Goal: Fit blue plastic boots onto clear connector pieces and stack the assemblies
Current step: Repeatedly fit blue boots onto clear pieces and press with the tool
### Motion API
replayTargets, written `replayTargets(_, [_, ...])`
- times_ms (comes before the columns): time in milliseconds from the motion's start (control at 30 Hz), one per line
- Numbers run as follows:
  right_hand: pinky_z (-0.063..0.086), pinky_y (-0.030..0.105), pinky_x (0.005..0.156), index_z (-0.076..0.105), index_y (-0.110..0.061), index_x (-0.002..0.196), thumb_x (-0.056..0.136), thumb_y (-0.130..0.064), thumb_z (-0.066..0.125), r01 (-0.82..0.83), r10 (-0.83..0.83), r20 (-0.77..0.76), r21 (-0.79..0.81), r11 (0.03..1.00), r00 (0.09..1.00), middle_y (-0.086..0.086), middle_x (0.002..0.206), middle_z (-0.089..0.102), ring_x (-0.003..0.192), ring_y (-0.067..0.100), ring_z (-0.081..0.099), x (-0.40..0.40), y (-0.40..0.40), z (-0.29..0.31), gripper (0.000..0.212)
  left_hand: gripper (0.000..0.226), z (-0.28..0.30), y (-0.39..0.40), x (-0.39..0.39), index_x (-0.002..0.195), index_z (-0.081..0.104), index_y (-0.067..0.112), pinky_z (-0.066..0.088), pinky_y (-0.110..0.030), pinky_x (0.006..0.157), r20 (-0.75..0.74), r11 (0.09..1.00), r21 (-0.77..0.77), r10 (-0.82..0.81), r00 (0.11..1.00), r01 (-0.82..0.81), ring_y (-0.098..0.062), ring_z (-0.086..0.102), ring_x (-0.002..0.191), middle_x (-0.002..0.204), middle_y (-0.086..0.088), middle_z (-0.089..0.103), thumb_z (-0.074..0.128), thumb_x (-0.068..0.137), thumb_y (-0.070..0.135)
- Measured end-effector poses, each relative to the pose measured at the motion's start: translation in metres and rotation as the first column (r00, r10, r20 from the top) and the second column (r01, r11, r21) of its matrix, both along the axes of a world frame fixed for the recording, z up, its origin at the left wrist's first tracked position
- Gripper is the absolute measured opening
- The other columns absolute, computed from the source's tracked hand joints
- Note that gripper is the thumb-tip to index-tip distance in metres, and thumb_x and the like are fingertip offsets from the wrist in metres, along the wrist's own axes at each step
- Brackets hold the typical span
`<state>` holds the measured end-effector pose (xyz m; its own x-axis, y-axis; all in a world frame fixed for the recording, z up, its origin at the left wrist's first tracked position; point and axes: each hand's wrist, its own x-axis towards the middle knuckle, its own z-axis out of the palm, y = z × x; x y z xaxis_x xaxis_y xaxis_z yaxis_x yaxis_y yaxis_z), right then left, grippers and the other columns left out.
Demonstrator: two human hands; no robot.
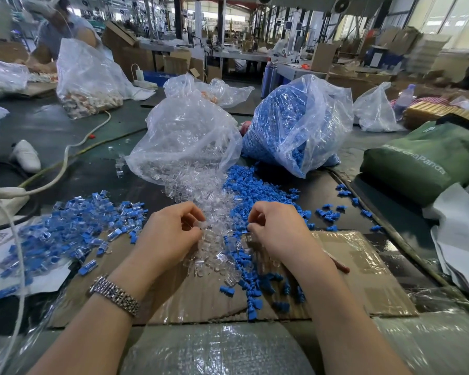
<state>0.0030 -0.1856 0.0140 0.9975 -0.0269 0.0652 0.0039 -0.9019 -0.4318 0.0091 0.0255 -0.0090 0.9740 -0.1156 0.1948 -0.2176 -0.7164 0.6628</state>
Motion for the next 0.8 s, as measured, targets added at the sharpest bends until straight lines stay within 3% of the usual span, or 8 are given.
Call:
replayTargets(133, [0.058, 0.041, 0.085, 0.066, -0.027, 0.092, 0.095, -0.027, 0.069, -0.005, 0.004, 0.027, 0.020, 1.000, 1.000, -0.005, 0.091, 0.071, 0.088, 0.017, 0.065, 0.000, -0.001, 0.000, 0.004, 0.022, 0.003, 0.000, -0.001, 0.092, 0.073, 0.026, 0.051, -0.012, 0.058, -0.070, 0.991, -0.135, -0.014, 0.997, 0.005, -0.003, 0.069, 0.067, 0.083, 0.003, 0.072, 0.069, 0.088, 0.004])
replayTargets(267, [0.058, 0.041, 0.086, 0.067, -0.028, 0.093, 0.095, -0.027, 0.069, -0.016, 0.012, 0.058, 0.058, 0.998, 0.998, -0.006, 0.091, 0.070, 0.088, 0.014, 0.065, 0.000, 0.000, 0.000, 0.003, 0.017, 0.008, 0.002, -0.002, 0.095, 0.076, 0.013, 0.060, -0.022, 0.063, -0.197, 0.900, -0.437, -0.089, 0.976, -0.006, -0.024, 0.076, 0.075, 0.084, -0.013, 0.076, 0.072, 0.089, -0.002])
replayTargets(400, [0.058, 0.038, 0.088, 0.070, -0.028, 0.092, 0.094, -0.027, 0.072, -0.034, 0.028, 0.064, 0.099, 0.994, 0.998, -0.008, 0.092, 0.072, 0.089, 0.012, 0.066, 0.000, 0.000, 0.001, 0.003, 0.013, 0.005, -0.002, -0.003, 0.098, 0.074, 0.016, 0.061, -0.024, 0.067, -0.176, 0.933, -0.358, -0.113, 0.978, 0.043, -0.018, 0.076, 0.073, 0.082, -0.005, 0.077, 0.070, 0.091, 0.005])
replayTargets(500, [0.057, 0.036, 0.089, 0.071, -0.028, 0.093, 0.094, -0.027, 0.072, -0.043, 0.035, 0.073, 0.110, 0.993, 0.997, -0.008, 0.091, 0.072, 0.089, 0.011, 0.066, -0.001, -0.001, 0.002, 0.002, 0.016, 0.004, -0.005, -0.003, 0.102, 0.071, 0.018, 0.062, -0.025, 0.067, -0.153, 0.922, -0.384, -0.115, 0.981, 0.048, -0.018, 0.076, 0.073, 0.083, -0.005, 0.077, 0.068, 0.093, 0.004])
replayTargets(567, [0.057, 0.031, 0.087, 0.072, -0.027, 0.093, 0.094, -0.026, 0.072, -0.062, 0.047, 0.104, 0.146, 0.987, 0.993, -0.009, 0.090, 0.072, 0.087, 0.009, 0.066, -0.001, -0.002, 0.002, 0.001, 0.017, 0.006, -0.005, -0.003, 0.103, 0.070, 0.015, 0.062, -0.026, 0.066, -0.168, 0.889, -0.456, -0.114, 0.979, 0.025, -0.019, 0.077, 0.076, 0.086, -0.005, 0.077, 0.067, 0.093, 0.002])
replayTargets(667, [0.051, 0.009, 0.077, 0.075, -0.029, 0.094, 0.092, -0.025, 0.075, -0.139, 0.078, 0.179, 0.354, 0.925, 0.981, -0.015, 0.087, 0.072, 0.083, -0.001, 0.066, -0.003, -0.001, 0.004, 0.004, 0.018, 0.011, -0.002, -0.005, 0.105, 0.073, 0.014, 0.062, -0.028, 0.067, -0.247, 0.797, -0.603, -0.173, 0.954, -0.011, -0.022, 0.077, 0.082, 0.090, -0.007, 0.079, 0.068, 0.091, 0.005])
replayTargets(800, [0.055, 0.017, 0.086, 0.079, -0.026, 0.100, 0.093, -0.017, 0.074, -0.257, 0.150, 0.240, 0.517, 0.817, 0.959, -0.011, 0.095, 0.074, 0.092, 0.002, 0.069, -0.009, 0.002, 0.009, 0.013, 0.031, 0.014, -0.001, -0.006, 0.111, 0.071, 0.010, 0.061, -0.025, 0.073, -0.196, 0.669, -0.742, -0.278, 0.940, 0.043, -0.026, 0.077, 0.089, 0.098, -0.013, 0.077, 0.073, 0.080, 0.008])
